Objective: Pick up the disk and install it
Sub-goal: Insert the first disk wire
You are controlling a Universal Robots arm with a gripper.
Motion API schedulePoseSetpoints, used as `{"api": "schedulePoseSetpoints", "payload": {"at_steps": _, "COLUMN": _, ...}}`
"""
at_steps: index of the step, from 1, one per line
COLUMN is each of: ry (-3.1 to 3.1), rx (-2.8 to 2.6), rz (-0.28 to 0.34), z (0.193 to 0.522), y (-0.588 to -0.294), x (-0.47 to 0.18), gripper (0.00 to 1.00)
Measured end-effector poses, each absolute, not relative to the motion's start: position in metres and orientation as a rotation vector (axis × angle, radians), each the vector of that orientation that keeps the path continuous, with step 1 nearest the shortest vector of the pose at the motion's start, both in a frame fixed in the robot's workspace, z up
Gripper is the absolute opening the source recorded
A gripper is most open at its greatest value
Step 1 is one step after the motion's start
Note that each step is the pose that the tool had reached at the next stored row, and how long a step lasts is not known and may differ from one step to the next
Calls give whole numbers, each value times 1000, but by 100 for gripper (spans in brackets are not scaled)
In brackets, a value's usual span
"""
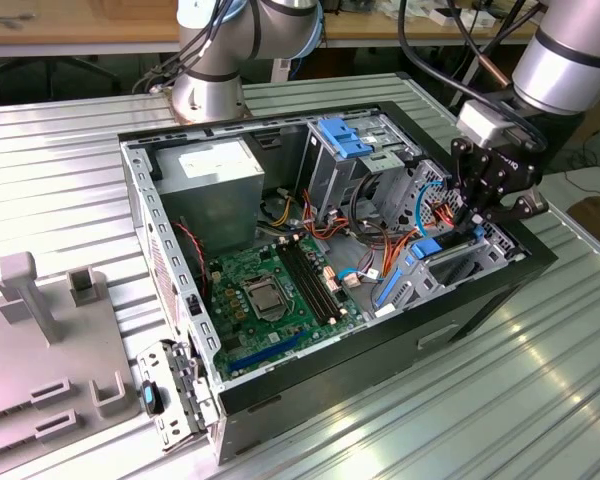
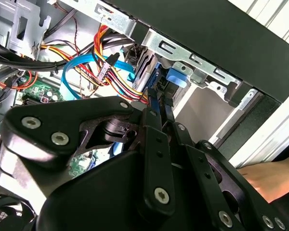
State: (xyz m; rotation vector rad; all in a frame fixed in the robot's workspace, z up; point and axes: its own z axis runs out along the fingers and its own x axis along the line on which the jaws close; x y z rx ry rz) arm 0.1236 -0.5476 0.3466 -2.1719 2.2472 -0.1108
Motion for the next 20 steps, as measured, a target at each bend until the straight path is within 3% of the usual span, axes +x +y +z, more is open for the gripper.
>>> {"api": "schedulePoseSetpoints", "payload": {"at_steps": 20, "ry": 2232, "rx": -2183, "rz": -106, "z": 343, "y": -548, "x": 124, "gripper": 17}}
